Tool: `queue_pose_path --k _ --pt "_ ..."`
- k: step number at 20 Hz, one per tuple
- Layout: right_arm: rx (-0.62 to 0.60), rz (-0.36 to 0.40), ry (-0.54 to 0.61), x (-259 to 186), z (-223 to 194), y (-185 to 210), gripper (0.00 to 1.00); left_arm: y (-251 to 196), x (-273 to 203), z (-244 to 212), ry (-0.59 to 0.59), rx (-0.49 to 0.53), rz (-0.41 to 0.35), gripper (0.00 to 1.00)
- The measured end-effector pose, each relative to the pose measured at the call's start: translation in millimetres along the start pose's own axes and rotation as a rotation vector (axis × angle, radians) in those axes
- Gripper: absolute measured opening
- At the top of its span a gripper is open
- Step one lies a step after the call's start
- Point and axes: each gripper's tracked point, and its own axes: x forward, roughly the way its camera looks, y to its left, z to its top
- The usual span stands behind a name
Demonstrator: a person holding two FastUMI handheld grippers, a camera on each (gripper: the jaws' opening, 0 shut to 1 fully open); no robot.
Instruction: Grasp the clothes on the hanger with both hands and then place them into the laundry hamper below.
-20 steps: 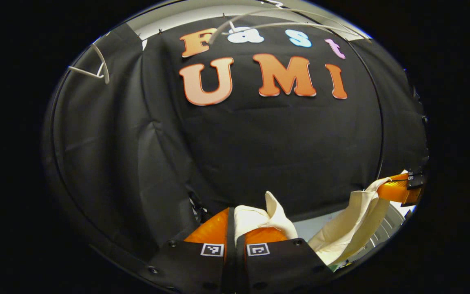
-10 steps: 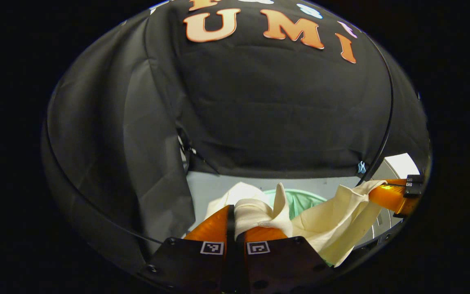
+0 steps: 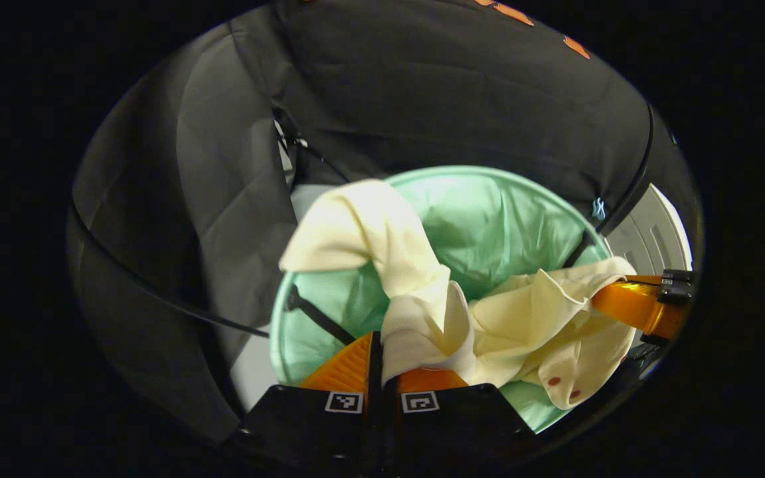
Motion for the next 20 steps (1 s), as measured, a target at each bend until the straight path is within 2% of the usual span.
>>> queue_pose_path --k 3,4,6,7,8,10,11,13,14,16,17,18,20 --pt "-0.019 -0.019 0.064 9 -19 1 0.06 -2 7 -23 0.085 0.015 0.0 0.07" --pt "-0.015 -0.013 0.079 11 -24 2 0.07 -4 7 -29 0.107 0.016 -0.004 0.1" --pt "0.006 -0.005 0.103 11 -29 1 0.06 -10 12 -46 0.154 0.01 -0.025 0.09" --pt "0.015 -0.009 0.112 12 -30 -3 0.08 -12 15 -50 0.172 0.006 -0.041 0.12" --pt "0.028 -0.013 0.12 11 -31 -5 0.08 -15 15 -52 0.179 0.003 -0.049 0.22" --pt "0.049 -0.026 0.125 9 -31 -11 0.1 -15 11 -47 0.167 -0.003 -0.046 0.33" --pt "0.058 -0.031 0.126 8 -29 -13 0.02 -16 9 -39 0.151 -0.004 -0.039 0.34" --pt "0.066 -0.031 0.125 6 -29 -15 0.29 -17 0 -22 0.112 -0.003 -0.032 0.34" --pt "0.071 -0.028 0.122 2 -27 -16 0.35 -17 -6 -13 0.093 -0.002 -0.037 0.37" --pt "0.073 -0.016 0.113 -2 -24 -13 0.48 -17 -12 -1 0.062 -0.004 -0.029 0.68" --pt "0.07 -0.014 0.109 -5 -22 -13 0.66 -18 -16 3 0.044 -0.004 -0.027 0.84" --pt "0.064 -0.011 0.105 -11 -19 -14 0.72 -15 -21 10 0.019 -0.005 -0.012 0.99" --pt "0.05 -0.004 0.08 -21 -9 -12 0.82 -11 -34 30 -0.039 0.001 0.028 1.0"
